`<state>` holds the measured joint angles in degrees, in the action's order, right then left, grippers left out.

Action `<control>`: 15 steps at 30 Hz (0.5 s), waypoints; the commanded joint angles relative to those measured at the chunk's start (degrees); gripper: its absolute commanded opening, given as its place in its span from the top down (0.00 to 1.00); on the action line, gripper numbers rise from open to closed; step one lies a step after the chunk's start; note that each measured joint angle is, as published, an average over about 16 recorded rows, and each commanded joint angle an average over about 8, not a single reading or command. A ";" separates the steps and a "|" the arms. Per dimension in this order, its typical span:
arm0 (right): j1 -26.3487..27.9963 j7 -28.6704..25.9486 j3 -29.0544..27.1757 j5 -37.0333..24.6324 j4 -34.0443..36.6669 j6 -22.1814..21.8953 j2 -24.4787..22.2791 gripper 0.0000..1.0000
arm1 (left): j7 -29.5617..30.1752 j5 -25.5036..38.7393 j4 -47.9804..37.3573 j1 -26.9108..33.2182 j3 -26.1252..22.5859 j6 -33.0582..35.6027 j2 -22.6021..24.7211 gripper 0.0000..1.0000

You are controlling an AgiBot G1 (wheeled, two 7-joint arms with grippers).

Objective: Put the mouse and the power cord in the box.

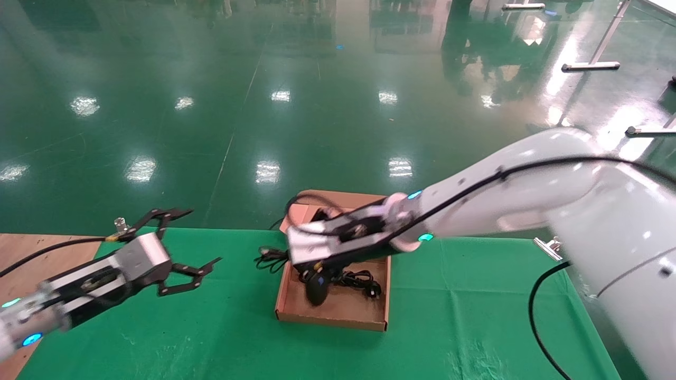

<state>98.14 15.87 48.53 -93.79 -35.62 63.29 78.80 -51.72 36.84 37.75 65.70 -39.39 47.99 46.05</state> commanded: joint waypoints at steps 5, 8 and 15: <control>-2.34 -4.96 8.95 3.37 -4.26 -7.61 -0.03 1.00 | -5.12 -2.86 -6.38 -0.85 2.53 5.87 -0.13 0.00; -2.87 -5.26 12.21 4.98 -3.24 -10.47 -0.14 1.00 | -6.00 -2.41 -9.23 -0.03 2.21 7.45 0.82 0.00; -4.59 -3.61 17.07 7.84 2.19 -16.62 -0.40 0.99 | -7.21 -0.98 -15.26 2.64 1.06 9.79 4.47 0.00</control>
<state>93.49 12.36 65.21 -86.19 -33.94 46.29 78.45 -58.85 35.70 22.64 68.37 -38.22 57.60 50.56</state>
